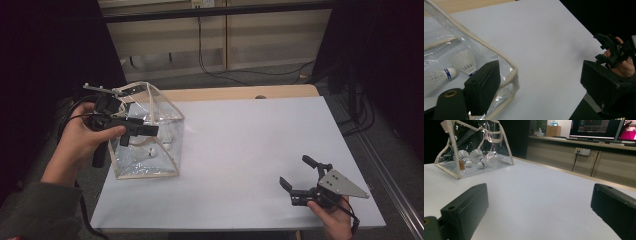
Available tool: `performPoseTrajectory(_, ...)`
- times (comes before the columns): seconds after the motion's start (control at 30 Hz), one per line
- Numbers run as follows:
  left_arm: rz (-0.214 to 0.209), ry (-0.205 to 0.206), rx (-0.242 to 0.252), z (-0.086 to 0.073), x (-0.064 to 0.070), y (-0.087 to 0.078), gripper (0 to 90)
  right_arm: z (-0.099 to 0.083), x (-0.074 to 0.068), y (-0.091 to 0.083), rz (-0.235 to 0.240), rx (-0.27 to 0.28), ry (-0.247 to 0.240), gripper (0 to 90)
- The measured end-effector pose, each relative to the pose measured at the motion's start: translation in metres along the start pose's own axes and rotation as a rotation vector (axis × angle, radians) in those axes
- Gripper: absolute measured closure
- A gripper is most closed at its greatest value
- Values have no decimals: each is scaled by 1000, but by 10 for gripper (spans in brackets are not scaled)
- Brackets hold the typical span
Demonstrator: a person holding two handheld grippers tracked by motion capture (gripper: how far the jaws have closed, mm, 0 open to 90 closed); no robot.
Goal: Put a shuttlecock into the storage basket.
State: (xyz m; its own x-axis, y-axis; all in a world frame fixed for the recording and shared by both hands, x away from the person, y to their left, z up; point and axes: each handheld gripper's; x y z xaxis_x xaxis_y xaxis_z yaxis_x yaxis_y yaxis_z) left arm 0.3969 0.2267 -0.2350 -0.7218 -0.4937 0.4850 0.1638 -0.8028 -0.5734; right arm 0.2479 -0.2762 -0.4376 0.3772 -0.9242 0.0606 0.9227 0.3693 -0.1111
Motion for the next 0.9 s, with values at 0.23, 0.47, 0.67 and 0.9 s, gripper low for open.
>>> performPoseTrajectory(0.23,-20,12,-2,2,7,1,161,0,1,-1,-2,0,1,16)
performPoseTrajectory(0.47,-37,14,-5,4,12,4,179,0,0,0,0,0,0,16)
performPoseTrajectory(0.67,-67,23,-19,1,17,10,186,0,1,-1,-1,1,1,16)
performPoseTrajectory(0.9,-89,35,-37,-5,20,17,181,0,1,-1,-1,0,0,16)
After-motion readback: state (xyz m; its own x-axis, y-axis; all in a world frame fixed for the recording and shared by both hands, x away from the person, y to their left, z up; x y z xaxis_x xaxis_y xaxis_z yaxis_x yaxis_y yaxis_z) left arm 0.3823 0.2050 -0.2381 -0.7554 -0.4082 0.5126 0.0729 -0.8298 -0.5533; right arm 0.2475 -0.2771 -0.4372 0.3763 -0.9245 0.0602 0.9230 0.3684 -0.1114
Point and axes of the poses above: each handheld gripper's, and its own axes: y roughly forward along the jaws, z roughly out of its top, x roughly to its right, and after that the axes turned 10 degrees about -z, right-handed
